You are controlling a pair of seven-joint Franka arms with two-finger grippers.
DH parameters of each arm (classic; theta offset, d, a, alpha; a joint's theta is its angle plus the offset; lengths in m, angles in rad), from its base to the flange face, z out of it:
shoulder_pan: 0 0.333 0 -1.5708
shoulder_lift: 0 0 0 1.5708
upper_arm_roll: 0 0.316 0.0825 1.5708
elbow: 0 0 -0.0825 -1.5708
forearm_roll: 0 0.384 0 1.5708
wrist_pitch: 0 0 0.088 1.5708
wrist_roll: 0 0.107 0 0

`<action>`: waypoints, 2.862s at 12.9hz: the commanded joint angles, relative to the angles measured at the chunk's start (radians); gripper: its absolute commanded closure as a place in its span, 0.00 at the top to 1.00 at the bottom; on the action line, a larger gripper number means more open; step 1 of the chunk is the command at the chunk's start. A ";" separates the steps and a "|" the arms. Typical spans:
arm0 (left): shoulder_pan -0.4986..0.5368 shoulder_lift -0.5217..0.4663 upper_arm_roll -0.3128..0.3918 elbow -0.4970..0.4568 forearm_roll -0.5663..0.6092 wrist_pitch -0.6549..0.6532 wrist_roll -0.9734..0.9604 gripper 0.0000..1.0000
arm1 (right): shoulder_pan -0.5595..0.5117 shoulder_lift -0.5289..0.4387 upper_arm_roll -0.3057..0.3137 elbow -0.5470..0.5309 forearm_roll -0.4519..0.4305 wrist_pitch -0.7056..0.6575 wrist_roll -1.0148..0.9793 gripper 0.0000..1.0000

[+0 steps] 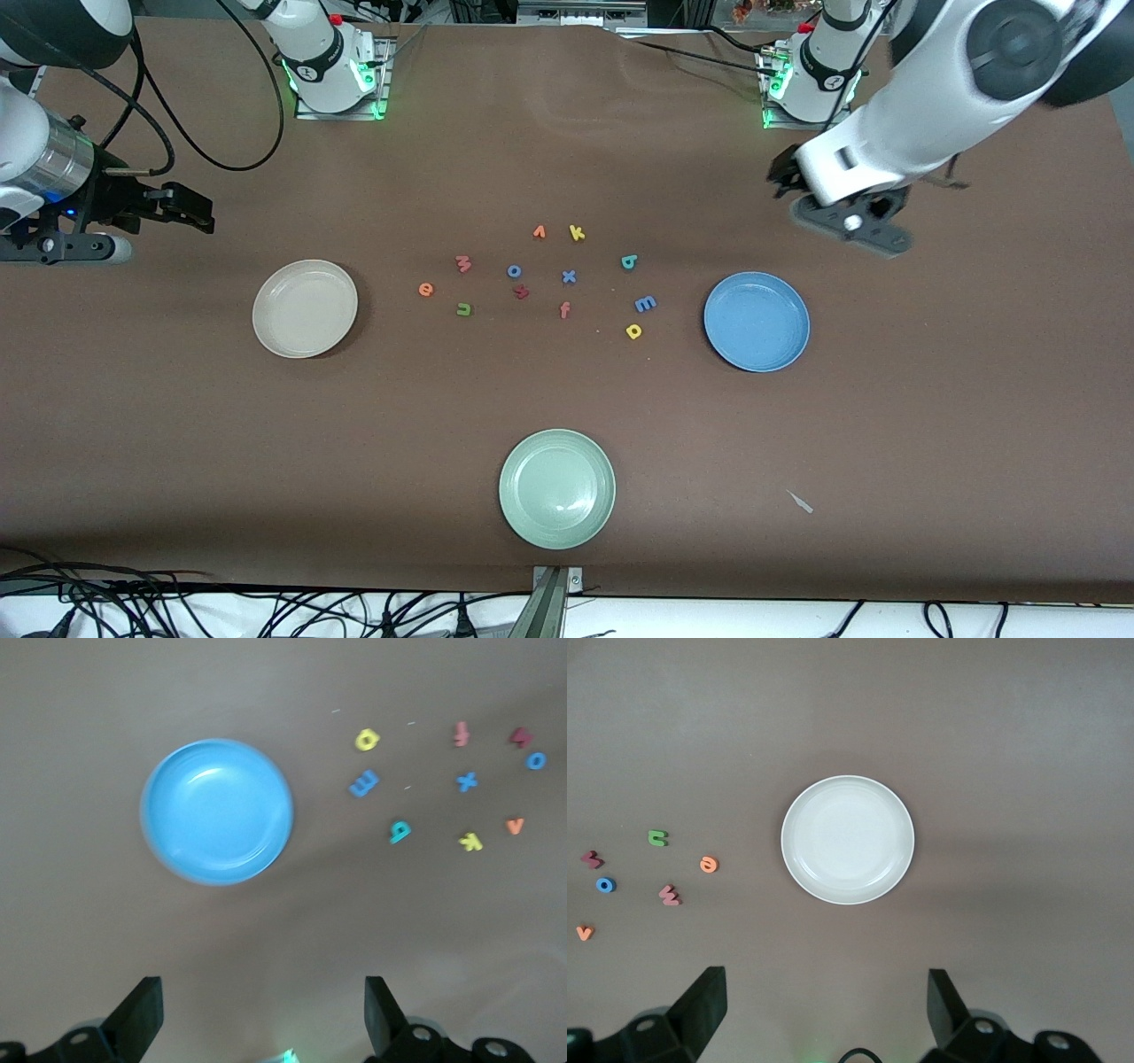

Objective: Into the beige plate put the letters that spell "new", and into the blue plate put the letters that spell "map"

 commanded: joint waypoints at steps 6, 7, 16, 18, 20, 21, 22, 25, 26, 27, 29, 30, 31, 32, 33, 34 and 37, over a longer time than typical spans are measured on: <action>-0.169 0.356 -0.099 0.022 0.181 0.318 0.028 1.00 | 0.093 0.086 0.008 0.004 0.008 0.011 -0.004 1.00; -0.196 0.390 -0.097 0.002 0.196 0.377 0.036 1.00 | 0.108 0.104 0.007 0.009 0.014 0.013 0.004 1.00; -0.194 0.467 -0.095 -0.252 0.426 0.727 0.179 1.00 | 0.254 0.215 0.008 -0.242 0.019 0.451 0.246 1.00; -0.199 0.499 -0.094 -0.252 0.454 0.738 0.179 0.90 | 0.276 0.215 0.011 -0.362 0.019 0.624 0.316 1.00; -0.196 0.520 -0.095 -0.248 0.538 0.787 0.176 0.83 | 0.277 0.215 0.044 -0.483 0.019 0.811 0.384 1.00; -0.197 0.531 -0.094 -0.243 0.558 0.799 0.176 0.83 | 0.285 0.218 0.045 -0.538 0.019 0.906 0.410 1.00; -0.199 0.533 -0.092 -0.239 0.587 0.805 0.176 0.82 | 0.294 0.233 0.045 -0.569 0.019 0.965 0.431 1.00; -0.200 0.545 -0.092 -0.237 0.601 0.805 0.174 0.63 | 0.305 0.307 0.045 -0.596 0.018 1.053 0.461 1.00; -0.202 0.546 -0.092 -0.236 0.601 0.805 0.157 0.44 | 0.305 0.322 0.045 -0.596 0.019 1.051 0.461 1.00; -0.202 0.543 -0.092 -0.237 0.603 0.802 0.135 0.31 | 0.305 0.336 0.045 -0.596 0.018 1.050 0.465 1.00; -0.202 0.540 -0.092 -0.228 0.603 0.794 0.125 0.07 | 0.329 0.364 0.045 -0.593 0.018 1.051 0.504 0.99; -0.200 0.537 -0.092 -0.228 0.603 0.791 0.130 0.00 | 0.340 0.371 0.045 -0.586 0.018 1.053 0.528 0.99; -0.199 0.525 -0.092 -0.226 0.604 0.775 0.136 0.00 | 0.340 0.382 0.045 -0.583 0.019 1.054 0.537 0.97; -0.193 0.493 -0.097 -0.223 0.604 0.715 0.143 0.00 | 0.340 0.384 0.045 -0.580 0.019 1.056 0.542 0.95; -0.185 0.465 -0.099 -0.219 0.594 0.652 0.148 0.00 | 0.340 0.390 0.045 -0.579 0.019 1.056 0.544 0.88; -0.184 0.436 -0.099 -0.220 0.586 0.614 0.148 0.01 | 0.340 0.393 0.045 -0.579 0.018 1.056 0.544 0.82; -0.148 0.352 -0.099 -0.220 0.539 0.462 0.185 0.04 | 0.339 0.402 0.045 -0.577 0.019 1.057 0.544 0.62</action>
